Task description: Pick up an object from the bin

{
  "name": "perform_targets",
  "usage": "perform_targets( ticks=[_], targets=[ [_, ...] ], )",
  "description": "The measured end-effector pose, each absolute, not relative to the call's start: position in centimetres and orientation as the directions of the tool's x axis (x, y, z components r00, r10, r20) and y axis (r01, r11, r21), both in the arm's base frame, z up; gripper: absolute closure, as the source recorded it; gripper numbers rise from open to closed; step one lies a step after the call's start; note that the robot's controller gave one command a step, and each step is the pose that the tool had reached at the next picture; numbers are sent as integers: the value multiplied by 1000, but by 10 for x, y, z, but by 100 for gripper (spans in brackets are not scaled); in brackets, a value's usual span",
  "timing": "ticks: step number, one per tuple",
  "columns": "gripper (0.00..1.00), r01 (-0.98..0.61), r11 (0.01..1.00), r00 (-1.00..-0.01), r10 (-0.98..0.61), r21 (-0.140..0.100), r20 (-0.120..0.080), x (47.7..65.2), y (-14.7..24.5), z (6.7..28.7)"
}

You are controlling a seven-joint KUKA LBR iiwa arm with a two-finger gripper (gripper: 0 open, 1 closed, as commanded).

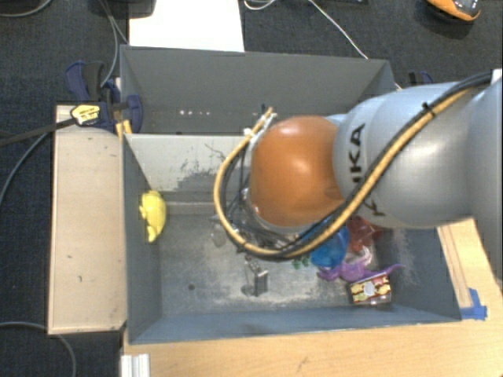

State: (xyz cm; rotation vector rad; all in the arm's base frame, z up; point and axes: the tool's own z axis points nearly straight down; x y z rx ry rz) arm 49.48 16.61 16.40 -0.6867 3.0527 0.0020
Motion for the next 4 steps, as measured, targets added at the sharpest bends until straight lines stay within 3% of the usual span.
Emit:
perform_targets(
  ticks=[1,2,3,4],
  targets=[
    [0,-628,779,-778,-628,2,-14,499,146,171],
    [0,-644,765,-765,-644,0,-6,503,95,216],
    [0,-562,827,-827,-562,-6,-17,514,112,235],
    [0,-503,864,-864,-503,5,-15,506,138,253]
  ],
)
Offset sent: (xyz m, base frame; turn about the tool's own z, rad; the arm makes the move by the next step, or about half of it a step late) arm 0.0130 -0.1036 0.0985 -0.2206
